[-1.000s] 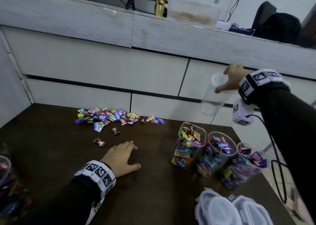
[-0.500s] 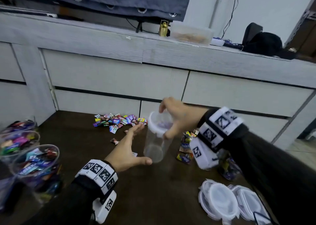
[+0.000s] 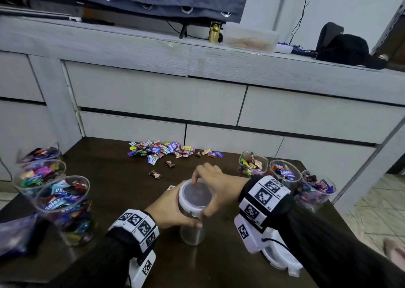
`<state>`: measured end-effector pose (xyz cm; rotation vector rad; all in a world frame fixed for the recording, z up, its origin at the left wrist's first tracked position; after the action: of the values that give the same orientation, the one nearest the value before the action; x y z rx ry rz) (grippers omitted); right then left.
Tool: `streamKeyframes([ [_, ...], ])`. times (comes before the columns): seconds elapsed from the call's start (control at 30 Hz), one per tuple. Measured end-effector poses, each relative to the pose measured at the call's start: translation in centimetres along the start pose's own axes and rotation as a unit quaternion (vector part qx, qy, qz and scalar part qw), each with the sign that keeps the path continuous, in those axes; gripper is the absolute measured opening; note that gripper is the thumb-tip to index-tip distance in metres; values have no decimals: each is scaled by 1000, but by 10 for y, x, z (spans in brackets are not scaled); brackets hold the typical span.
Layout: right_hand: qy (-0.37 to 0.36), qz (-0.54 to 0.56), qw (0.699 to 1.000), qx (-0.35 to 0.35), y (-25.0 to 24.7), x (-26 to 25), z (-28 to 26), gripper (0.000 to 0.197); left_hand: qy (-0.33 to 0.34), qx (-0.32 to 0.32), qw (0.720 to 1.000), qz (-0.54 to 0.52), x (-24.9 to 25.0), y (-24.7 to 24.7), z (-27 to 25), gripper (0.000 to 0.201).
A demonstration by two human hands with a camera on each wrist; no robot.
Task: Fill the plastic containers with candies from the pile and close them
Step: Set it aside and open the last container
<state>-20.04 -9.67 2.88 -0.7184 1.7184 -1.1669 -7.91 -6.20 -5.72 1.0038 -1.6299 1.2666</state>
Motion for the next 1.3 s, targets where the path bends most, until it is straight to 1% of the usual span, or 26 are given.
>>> streamKeyframes([
  [0.07,10,51,998,27,-3,7,1,63,0,-3,1000,-4,0,2,0,89],
  [0.13,48,115,989,74,-6,15,5,46,-11,-11,1000,5,-1,4,1,84],
  [0.17,78,128,985,90,-6,20,9,39,-19,-13,1000,12,-1,3,1,81],
  [0.2,104,119,983,93,-5,24,13,38,-27,-15,999,19,-2,3,1,79],
  [0.27,136,92,983,79,2,29,22,44,-38,-28,998,34,-1,3,2,78],
  [0.4,165,99,979,74,14,33,32,49,-51,-56,996,43,2,5,3,77],
  [0.47,170,103,977,72,17,35,34,42,-55,-59,996,42,1,6,2,77],
  [0.6,169,110,975,97,16,40,33,27,-53,-58,996,32,-3,7,3,79],
  [0.67,158,121,973,115,14,41,28,33,-46,-57,997,29,-4,8,4,80],
  [0.73,163,119,971,126,12,43,21,42,-37,-41,998,16,-6,9,4,80],
  [0.8,187,140,966,109,11,48,10,47,-23,-21,1000,4,-7,11,3,85],
  [0.87,201,215,954,65,14,51,-2,53,-5,-5,1000,-5,-8,12,2,92],
  [0.9,202,255,944,57,16,53,-7,51,1,-2,1000,-6,-9,12,2,94],
  [1.0,198,324,920,97,18,62,-15,46,10,5,1000,4,-9,13,3,91],
  [1.07,181,331,919,114,24,64,-14,45,13,12,1000,15,-9,12,3,88],
  [1.13,168,324,924,117,31,65,-12,48,16,15,1000,22,-9,12,3,86],
  [1.3,170,300,931,118,29,69,-9,45,23,13,999,29,-11,13,4,94],
])
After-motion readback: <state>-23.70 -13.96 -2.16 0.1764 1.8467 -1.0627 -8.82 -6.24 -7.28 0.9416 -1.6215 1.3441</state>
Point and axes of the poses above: each hand's wrist, its own z-axis towards the middle knuckle, its own y-axis out of the palm, x = y × z, the point moved 5 cm from there along z, towards the middle knuckle, and after that the axes turned 15 degrees about -y, right-handed, at the moved point
